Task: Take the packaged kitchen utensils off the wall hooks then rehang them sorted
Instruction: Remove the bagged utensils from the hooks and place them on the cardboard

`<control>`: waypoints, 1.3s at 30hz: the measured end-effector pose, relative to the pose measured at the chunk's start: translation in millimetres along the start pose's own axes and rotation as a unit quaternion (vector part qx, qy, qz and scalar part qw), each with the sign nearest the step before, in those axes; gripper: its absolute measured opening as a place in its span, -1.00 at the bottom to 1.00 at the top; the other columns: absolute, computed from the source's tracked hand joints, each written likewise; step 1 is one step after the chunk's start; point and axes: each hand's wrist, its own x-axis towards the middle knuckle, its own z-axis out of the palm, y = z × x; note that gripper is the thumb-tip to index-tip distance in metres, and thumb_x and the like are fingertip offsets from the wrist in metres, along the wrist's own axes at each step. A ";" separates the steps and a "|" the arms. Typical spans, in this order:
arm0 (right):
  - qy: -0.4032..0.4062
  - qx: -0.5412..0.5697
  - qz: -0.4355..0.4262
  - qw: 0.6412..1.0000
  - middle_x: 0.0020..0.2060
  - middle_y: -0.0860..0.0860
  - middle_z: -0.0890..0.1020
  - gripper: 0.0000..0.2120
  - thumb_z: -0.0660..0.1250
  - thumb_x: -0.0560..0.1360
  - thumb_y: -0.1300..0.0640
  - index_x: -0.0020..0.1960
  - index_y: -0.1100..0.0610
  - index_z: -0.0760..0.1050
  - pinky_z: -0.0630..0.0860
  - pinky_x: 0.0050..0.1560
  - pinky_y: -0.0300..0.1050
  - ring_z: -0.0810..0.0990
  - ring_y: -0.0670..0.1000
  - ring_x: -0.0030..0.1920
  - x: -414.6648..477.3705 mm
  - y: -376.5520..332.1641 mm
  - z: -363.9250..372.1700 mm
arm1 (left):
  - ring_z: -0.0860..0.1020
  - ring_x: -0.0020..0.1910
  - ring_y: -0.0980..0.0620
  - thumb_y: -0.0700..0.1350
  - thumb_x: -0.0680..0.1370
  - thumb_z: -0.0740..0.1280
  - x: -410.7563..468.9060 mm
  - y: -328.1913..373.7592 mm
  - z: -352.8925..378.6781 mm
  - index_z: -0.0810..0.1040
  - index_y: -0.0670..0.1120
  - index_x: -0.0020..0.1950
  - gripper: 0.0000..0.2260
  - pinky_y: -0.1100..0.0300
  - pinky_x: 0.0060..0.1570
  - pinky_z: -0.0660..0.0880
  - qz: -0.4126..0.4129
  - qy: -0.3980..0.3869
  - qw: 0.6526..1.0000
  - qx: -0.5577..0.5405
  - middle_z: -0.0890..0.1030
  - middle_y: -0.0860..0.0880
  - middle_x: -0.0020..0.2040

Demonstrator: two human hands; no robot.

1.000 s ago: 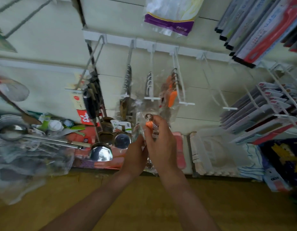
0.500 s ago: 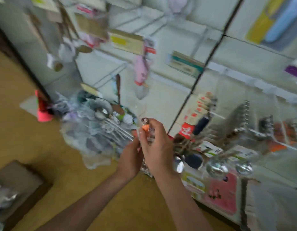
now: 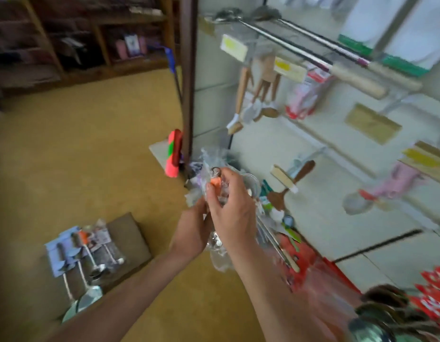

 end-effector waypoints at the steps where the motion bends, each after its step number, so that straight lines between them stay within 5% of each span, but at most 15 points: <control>1: -0.005 0.007 -0.008 1.000 0.01 0.04 0.67 -0.71 0.44 0.53 0.18 0.21 0.23 0.53 0.51 -0.08 -0.36 0.59 -0.11 0.02 3.7 -8.9 15.2 | 0.61 -0.27 0.23 -0.24 0.57 0.26 2.1 -7.8 -15.4 0.54 -0.09 0.14 -0.82 0.30 -0.34 0.44 -0.007 0.010 1.000 -0.005 0.66 0.13 -0.19; 4: -0.036 0.034 -0.017 0.999 0.06 0.04 0.68 -0.69 0.44 0.53 0.17 0.23 0.21 0.53 0.47 -0.07 -0.41 0.59 -0.11 0.02 11.1 -32.4 58.8 | 0.65 -0.26 0.08 -0.20 0.56 0.24 4.6 -28.2 -57.2 0.55 -0.13 0.11 -0.83 0.06 -0.30 0.54 -0.035 0.047 0.998 -0.013 0.69 0.02 -0.17; 8: -0.088 0.070 -0.025 0.993 0.10 0.01 0.67 -0.67 0.38 0.56 0.07 0.29 0.14 0.49 0.57 -0.11 -0.24 0.64 -0.11 0.00 10.9 -63.6 111.0 | 0.64 -0.32 0.07 -0.24 0.57 0.27 -1.7 -57.6 -106.8 0.52 -0.11 0.20 -0.79 0.04 -0.35 0.54 -0.078 0.083 0.993 0.001 0.68 0.05 -0.17; 13: -0.138 0.098 -0.045 0.985 0.12 0.02 0.66 -0.66 0.34 0.58 0.01 0.29 0.15 0.48 0.65 -0.10 -0.09 0.69 -0.04 0.00 3.6 -92.0 164.4 | 0.65 -0.26 0.02 0.00 0.51 0.20 -10.0 -96.2 -152.0 0.49 -0.09 0.19 -0.69 -0.11 -0.31 0.55 -0.108 0.135 0.985 -0.005 0.69 0.03 -0.15; 18: -0.180 0.108 -0.077 0.975 0.05 0.03 0.66 -0.70 0.42 0.55 0.14 0.24 0.20 0.51 0.39 -0.05 -0.51 0.57 -0.12 0.02 -2.6 -126.0 208.6 | 0.64 -0.25 0.01 0.03 0.46 0.14 -18.8 -130.5 -188.3 0.48 -0.02 0.16 -0.67 -0.13 -0.25 0.57 -0.154 0.173 0.972 -0.019 0.68 0.04 -0.16; 24: -0.235 0.125 -0.070 0.961 0.08 -0.01 0.66 -0.68 0.39 0.57 0.09 0.29 0.17 0.49 0.58 -0.13 -0.32 0.62 -0.13 0.02 -18.5 -151.5 270.9 | 0.64 -0.19 0.13 -0.20 0.58 0.23 -27.7 -181.6 -228.6 0.50 0.02 0.18 -0.78 -0.07 -0.17 0.58 -0.195 0.187 0.963 -0.013 0.68 0.11 -0.11; 30: -0.283 0.118 -0.050 0.950 0.09 0.02 0.67 -0.67 0.40 0.55 0.14 0.28 0.18 0.49 0.41 -0.06 -0.48 0.58 -0.11 0.06 -39.3 -173.3 343.3 | 0.61 -0.23 0.14 -0.17 0.61 0.21 -42.3 -242.1 -265.1 0.50 0.02 0.14 -0.84 0.01 -0.24 0.56 -0.231 0.196 0.953 -0.019 0.66 0.11 -0.16; 36: -0.346 0.098 -0.009 0.933 0.15 -0.01 0.65 -0.64 0.36 0.57 0.06 0.33 0.09 0.45 0.58 0.05 -0.12 0.61 -0.05 0.11 -66.0 -168.8 406.8 | 0.45 -0.41 0.17 -0.18 0.63 0.20 -51.0 -294.4 -279.1 0.39 0.03 -0.14 -0.83 0.24 -0.40 0.33 -0.295 0.186 0.937 -0.003 0.54 0.13 -0.31; 39: -0.385 0.087 0.017 0.919 0.21 -0.05 0.63 -0.61 0.31 0.57 -0.03 0.37 0.01 0.43 0.59 0.12 -0.02 0.62 -0.07 0.16 -80.5 -154.7 436.3 | 0.48 -0.38 0.10 -0.16 0.62 0.21 -52.5 -326.0 -273.6 0.39 0.00 -0.11 -0.88 0.10 -0.37 0.42 -0.335 0.166 0.927 0.000 0.56 0.10 -0.28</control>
